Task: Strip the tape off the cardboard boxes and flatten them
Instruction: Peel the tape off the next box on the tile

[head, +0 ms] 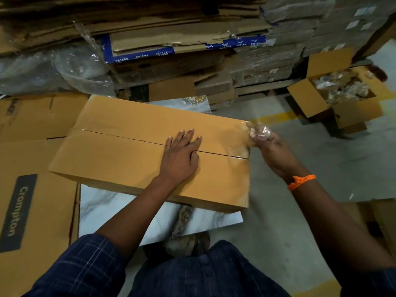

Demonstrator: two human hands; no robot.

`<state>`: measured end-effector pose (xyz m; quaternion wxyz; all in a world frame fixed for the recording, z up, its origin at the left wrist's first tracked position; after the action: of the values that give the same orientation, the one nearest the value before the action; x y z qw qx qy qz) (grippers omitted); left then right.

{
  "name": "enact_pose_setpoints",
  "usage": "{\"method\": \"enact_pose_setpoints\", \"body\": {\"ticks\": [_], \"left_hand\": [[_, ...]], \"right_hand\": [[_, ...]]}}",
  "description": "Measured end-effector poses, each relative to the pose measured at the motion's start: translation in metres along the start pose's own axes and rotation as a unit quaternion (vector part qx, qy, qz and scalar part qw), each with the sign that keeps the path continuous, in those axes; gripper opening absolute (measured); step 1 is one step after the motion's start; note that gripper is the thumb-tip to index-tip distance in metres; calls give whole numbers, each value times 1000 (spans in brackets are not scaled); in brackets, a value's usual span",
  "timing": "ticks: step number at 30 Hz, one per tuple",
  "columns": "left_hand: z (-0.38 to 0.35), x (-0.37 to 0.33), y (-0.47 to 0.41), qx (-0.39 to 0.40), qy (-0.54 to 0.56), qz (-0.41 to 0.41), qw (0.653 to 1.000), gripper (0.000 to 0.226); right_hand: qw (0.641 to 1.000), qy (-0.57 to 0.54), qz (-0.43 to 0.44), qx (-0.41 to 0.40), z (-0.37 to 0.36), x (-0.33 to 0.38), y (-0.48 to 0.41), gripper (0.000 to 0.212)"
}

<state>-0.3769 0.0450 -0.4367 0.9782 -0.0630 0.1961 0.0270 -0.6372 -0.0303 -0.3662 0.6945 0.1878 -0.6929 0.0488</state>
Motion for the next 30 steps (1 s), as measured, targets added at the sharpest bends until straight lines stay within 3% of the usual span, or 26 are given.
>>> {"method": "enact_pose_setpoints", "body": {"ticks": [2, 4, 6, 8, 11, 15, 19, 21, 23, 25, 27, 28, 30], "left_hand": [[0, -18, -1, 28, -18, 2, 999, 61], [-7, -43, 2, 57, -32, -66, 996, 62], [-16, -59, 7, 65, -36, -114, 991, 57], [-21, -60, 7, 70, -36, -110, 991, 58], [-23, -56, 7, 67, -59, -108, 990, 59], [-25, -60, 6, 66, -68, -104, 990, 58], [-23, -84, 3, 101, -65, -48, 992, 80], [-30, -114, 2, 132, -61, -53, 988, 102], [-42, -135, 0, 146, -59, -55, 986, 113], [-54, -139, 0, 112, -64, -51, 990, 107], [-61, -134, 3, 66, -80, -59, 993, 99], [-63, -131, 4, 59, -89, -68, 992, 100], [-63, -128, 3, 61, -94, -82, 990, 102]], "right_hand": [[984, -158, -71, 38, -17, -10, 0, 20], [971, -209, -111, 22, -33, -15, -4, 18], [981, -157, -106, -36, -38, -14, -9, 22], [980, -132, -79, -124, -16, -11, -11, 30], [947, -216, -35, -234, 40, 2, -6, 32], [956, -99, -10, -276, 72, -8, 15, 22], [977, 112, 51, -174, 62, -21, 27, 20], [969, 218, 54, -100, 58, -24, 29, 38], [931, 361, 47, -24, 58, -32, 25, 47], [872, 487, 27, 48, 60, -42, 19, 40], [850, 516, 45, 92, 64, -45, 16, 23], [866, 486, 67, 98, 65, -43, 14, 14], [889, 437, 95, 93, 69, -37, 9, 16]]}}
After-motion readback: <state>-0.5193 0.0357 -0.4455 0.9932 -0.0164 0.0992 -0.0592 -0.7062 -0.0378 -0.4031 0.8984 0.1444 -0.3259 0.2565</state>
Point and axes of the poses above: each hand's wrist, its own y-axis away from the middle knuckle, its own z-axis out of the back of the hand, x = y × z, the point moved 1 cm from there along -y, towards the middle knuckle, and after that the axes turned 4 degrees about -x, right-handed, at the moved point
